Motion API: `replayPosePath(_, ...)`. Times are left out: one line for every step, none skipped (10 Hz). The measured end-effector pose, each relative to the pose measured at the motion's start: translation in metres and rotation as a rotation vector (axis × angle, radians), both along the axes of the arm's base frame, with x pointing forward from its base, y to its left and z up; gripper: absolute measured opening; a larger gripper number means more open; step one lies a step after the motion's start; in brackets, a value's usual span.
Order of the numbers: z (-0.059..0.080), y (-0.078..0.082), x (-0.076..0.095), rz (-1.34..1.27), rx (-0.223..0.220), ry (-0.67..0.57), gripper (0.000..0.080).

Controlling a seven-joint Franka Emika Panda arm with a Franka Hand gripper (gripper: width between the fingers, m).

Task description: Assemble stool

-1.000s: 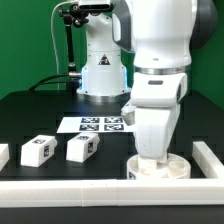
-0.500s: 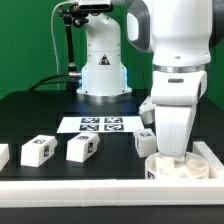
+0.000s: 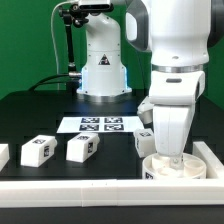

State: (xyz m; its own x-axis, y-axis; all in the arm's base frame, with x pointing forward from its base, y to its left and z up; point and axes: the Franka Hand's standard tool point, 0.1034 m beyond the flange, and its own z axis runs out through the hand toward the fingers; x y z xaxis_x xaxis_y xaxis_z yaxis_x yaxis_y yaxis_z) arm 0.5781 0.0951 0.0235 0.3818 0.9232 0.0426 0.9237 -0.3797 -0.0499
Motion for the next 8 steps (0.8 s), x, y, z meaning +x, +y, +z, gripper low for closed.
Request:
replayPosePath(0.008, 0.0, 0.001, -0.006, -0.002, -0.007, 0.0587)
replayPosePath(0.018, -0.001, 0.001, -0.031, -0.009, 0.001, 0.0631)
replayPosePath(0.031, -0.002, 0.003, -0.049, -0.016, 0.008, 0.0631)
replayPosePath(0.04, -0.003, 0.006, -0.069, -0.018, -0.004, 0.0644)
replayPosePath(0.045, -0.007, 0.005, -0.093, -0.021, -0.014, 0.0644)
replayPosePath(0.046, -0.015, -0.003, -0.137, -0.023, -0.014, 0.0649)
replayPosePath(0.046, -0.023, -0.018, -0.195, -0.025, 0.006, 0.0649)
replayPosePath(0.047, -0.027, -0.023, -0.197, -0.026, -0.003, 0.0649)
